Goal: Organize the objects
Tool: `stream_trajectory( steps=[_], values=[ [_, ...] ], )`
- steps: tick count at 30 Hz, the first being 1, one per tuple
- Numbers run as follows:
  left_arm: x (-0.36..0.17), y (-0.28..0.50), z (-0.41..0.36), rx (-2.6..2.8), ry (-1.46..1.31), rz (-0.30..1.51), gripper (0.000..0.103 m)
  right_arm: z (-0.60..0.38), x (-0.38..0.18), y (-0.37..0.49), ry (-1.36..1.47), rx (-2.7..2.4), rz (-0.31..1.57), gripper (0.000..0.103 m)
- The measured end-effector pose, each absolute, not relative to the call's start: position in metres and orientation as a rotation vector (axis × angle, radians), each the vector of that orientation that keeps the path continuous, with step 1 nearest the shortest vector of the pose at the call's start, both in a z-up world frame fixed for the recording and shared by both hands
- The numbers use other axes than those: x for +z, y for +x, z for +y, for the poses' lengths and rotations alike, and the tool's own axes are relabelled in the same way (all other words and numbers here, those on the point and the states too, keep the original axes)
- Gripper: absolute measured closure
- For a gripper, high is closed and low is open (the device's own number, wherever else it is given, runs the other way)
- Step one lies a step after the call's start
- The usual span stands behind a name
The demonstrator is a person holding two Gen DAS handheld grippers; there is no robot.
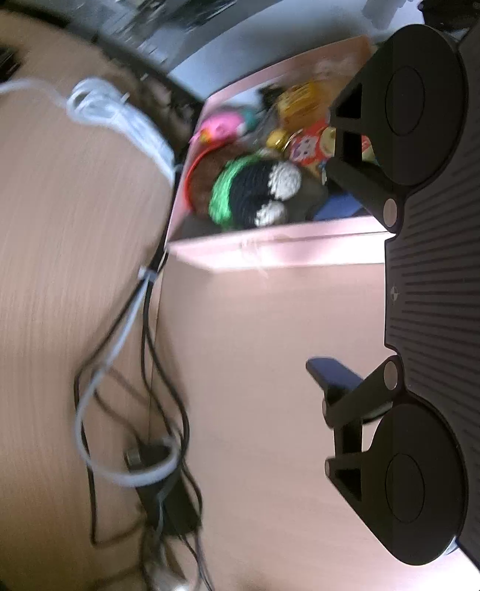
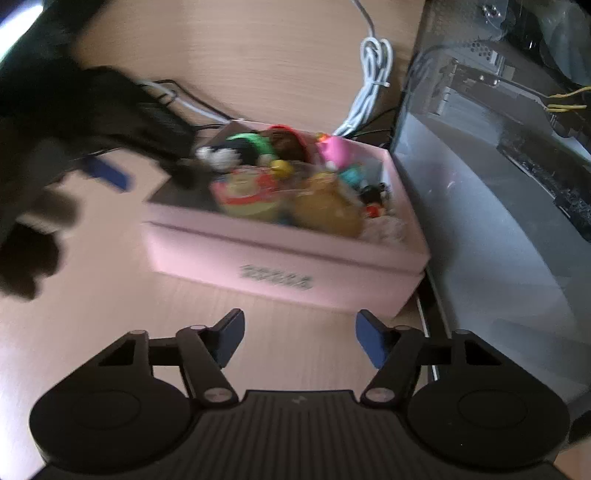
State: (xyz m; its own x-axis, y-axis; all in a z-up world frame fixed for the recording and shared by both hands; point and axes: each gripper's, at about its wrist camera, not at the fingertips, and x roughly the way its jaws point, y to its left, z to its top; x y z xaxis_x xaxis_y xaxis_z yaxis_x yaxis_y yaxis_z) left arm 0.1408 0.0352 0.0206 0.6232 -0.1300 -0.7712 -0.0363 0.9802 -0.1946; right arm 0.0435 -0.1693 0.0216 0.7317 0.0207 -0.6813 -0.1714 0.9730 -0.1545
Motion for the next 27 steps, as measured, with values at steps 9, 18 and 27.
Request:
stream_trajectory(
  steps=[9, 18, 27],
  values=[
    [0.020, 0.138, 0.102, 0.014, -0.227, 0.854, 0.009, -0.152, 0.027, 0.104, -0.159, 0.099, 0.722, 0.043],
    [0.026, 0.182, 0.131, -0.024, -0.077, 0.806, 0.005, -0.105, 0.026, 0.123, -0.210, 0.199, 0.688, 0.042],
    [0.026, 0.182, 0.135, -0.081, -0.100, 0.828, 0.011, -0.097, 0.036, 0.115, -0.221, 0.157, 0.670, 0.040]
  ],
)
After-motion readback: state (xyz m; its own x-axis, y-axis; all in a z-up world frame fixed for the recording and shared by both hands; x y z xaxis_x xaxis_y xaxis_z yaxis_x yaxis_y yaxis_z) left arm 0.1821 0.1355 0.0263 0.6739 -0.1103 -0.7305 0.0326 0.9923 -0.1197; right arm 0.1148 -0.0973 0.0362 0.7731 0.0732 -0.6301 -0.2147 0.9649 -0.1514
